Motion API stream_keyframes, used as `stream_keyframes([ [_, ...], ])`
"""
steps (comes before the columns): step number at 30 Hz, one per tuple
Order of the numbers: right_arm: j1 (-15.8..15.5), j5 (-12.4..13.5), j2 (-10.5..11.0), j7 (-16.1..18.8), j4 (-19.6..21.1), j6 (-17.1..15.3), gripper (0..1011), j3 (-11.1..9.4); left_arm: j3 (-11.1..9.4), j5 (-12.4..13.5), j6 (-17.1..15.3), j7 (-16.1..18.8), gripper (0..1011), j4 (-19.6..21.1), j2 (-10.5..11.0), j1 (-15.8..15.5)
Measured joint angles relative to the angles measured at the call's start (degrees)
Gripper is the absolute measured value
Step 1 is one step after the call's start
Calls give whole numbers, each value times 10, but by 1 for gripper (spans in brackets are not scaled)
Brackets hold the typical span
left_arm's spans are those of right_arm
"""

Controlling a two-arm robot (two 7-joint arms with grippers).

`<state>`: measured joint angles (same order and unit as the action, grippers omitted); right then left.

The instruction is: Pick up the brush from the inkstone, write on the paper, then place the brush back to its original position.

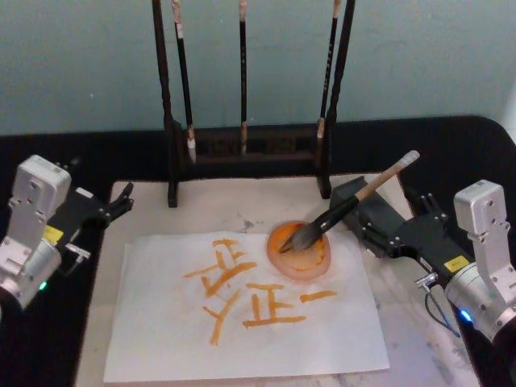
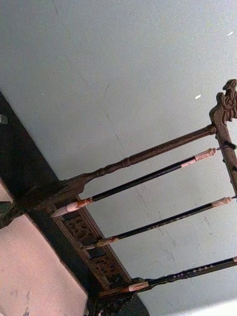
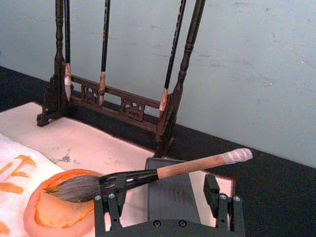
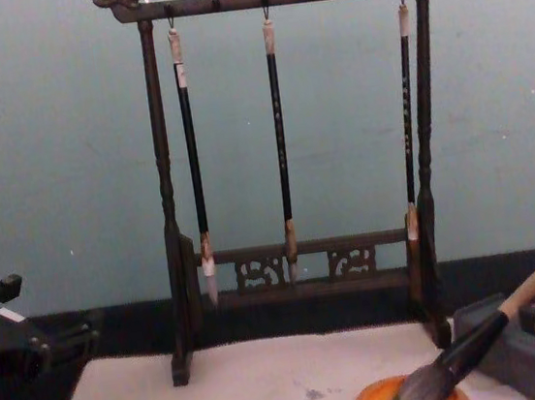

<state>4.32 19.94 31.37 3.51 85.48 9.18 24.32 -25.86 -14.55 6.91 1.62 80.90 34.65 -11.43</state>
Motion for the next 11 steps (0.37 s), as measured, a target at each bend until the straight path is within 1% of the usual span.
stream_keyframes([
  [11, 0, 0, 0, 0, 0, 0, 1000, 0, 0, 0, 0, 0, 1010, 0, 0, 0],
])
